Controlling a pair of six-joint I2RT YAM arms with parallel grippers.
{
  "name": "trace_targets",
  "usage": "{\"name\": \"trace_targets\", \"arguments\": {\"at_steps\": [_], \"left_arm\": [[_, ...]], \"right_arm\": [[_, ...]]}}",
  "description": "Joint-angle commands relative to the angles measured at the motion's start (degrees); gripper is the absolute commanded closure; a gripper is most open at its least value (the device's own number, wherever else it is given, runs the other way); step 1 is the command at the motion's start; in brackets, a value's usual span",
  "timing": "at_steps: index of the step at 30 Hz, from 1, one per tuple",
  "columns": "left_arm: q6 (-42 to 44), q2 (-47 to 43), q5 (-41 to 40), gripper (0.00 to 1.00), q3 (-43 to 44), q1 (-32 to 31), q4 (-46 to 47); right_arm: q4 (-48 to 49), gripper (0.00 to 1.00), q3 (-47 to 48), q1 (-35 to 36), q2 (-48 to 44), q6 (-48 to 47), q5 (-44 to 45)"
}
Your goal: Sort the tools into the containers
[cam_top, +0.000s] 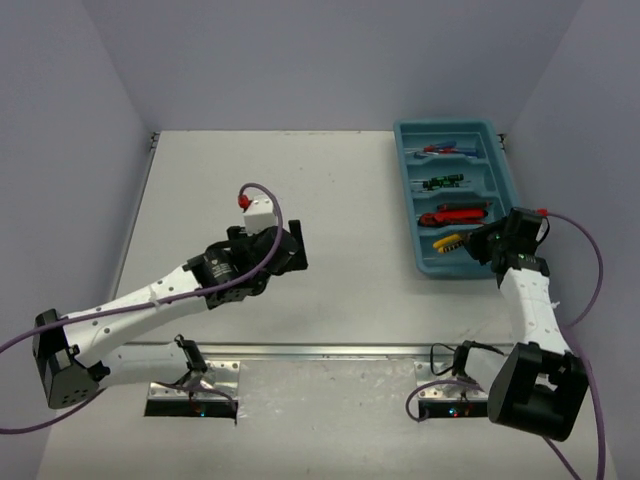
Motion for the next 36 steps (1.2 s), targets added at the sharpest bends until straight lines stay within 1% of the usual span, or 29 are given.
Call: {"name": "trace_targets", "arguments": {"at_steps": [1, 2, 4, 5, 6, 8, 9, 12, 14, 17, 19, 20, 21, 22, 23, 26, 29, 32, 34, 36], "left_arm": [[-0.40, -1.24, 0.60, 0.00, -3.14, 10.66, -4.43], [0.87, -1.65, 3.24, 0.00, -4.47, 13.87, -3.35], [1.29, -2.89, 4.24, 0.00, -5.79, 15.06, -1.95], [1.72, -3.49, 5.00, 0.00, -6.06, 15.09, -1.42], [1.89, -3.66, 5.08, 0.00, -6.23, 15.25, -1.18], [1.87, -3.32, 4.31, 0.00, -5.87, 15.34, -1.71], [1.72, -3.28, 4.30, 0.00, -5.70, 15.34, -1.87], [1.87, -2.27, 4.21, 0.00, -5.38, 15.45, -1.89], [1.70, -1.82, 3.94, 0.00, -5.36, 15.72, -2.23], [1.54, -1.84, 3.77, 0.00, -5.21, 16.15, -2.60], [1.56, -2.00, 3.68, 0.00, -4.70, 16.32, -2.93], [1.74, -2.00, 3.62, 0.00, -4.34, 16.44, -3.06], [1.86, -1.94, 3.65, 0.00, -4.10, 16.60, -3.10], [1.95, -1.85, 3.63, 0.00, -3.92, 16.60, -3.10], [2.04, -1.71, 3.65, 0.00, -3.75, 16.69, -3.10], [2.33, -0.30, 3.30, 0.00, -3.16, 17.01, -3.07], [2.59, 2.20, 4.02, 0.00, -3.34, 19.10, -2.58], [3.98, 4.42, 8.18, 0.00, -4.14, 24.06, -1.60], [4.71, 5.67, 12.38, 0.00, -5.07, 29.37, -1.15], [4.94, 5.83, 15.80, 0.00, -5.89, 34.89, -0.92]], "right_arm": [[-5.42, 1.00, 5.18, -1.31, 3.35, 5.95, 7.10], [-7.58, 1.00, 7.02, -1.43, 5.19, 7.36, 8.41], [-12.85, 1.00, 10.86, -1.43, 8.61, 10.21, 10.37], [-18.11, 1.00, 14.73, -1.52, 10.22, 11.00, 11.44], [-21.61, 1.00, 17.03, -1.52, 11.99, 13.28, 12.79], [-28.67, 1.00, 22.79, -1.52, 17.67, 14.41, 12.89], [-28.92, 1.00, 23.04, -1.52, 19.45, 14.39, 12.86], [-34.71, 0.96, 28.95, -1.52, 24.70, 13.38, 11.98], [-37.26, 0.90, 31.31, -1.59, 26.71, 12.55, 11.71], [-38.66, 0.86, 31.38, -1.59, 27.69, 12.31, 12.64], [-38.56, 0.78, 30.37, -1.60, 27.24, 12.04, 13.00], [-38.38, 0.59, 30.07, -1.60, 26.69, 11.92, 13.24], [-38.26, 0.38, 29.73, -1.60, 26.51, 11.93, 13.44], [-38.23, 0.20, 29.44, -1.60, 26.16, 12.02, 13.68], [-37.94, 0.12, 29.23, -1.60, 25.80, 11.93, 13.82], [-37.20, 0.09, 29.20, -1.60, 24.98, 11.11, 13.50], [-37.00, 0.08, 30.39, -1.60, 24.31, 10.56, 12.54], [-36.09, 0.04, 31.71, -1.60, 22.94, 7.21, 10.22], [-32.99, 0.02, 31.43, -1.59, 20.19, 2.94, 7.24], [-28.03, 0.01, 29.09, -1.52, 16.05, -1.26, 4.03]]}}
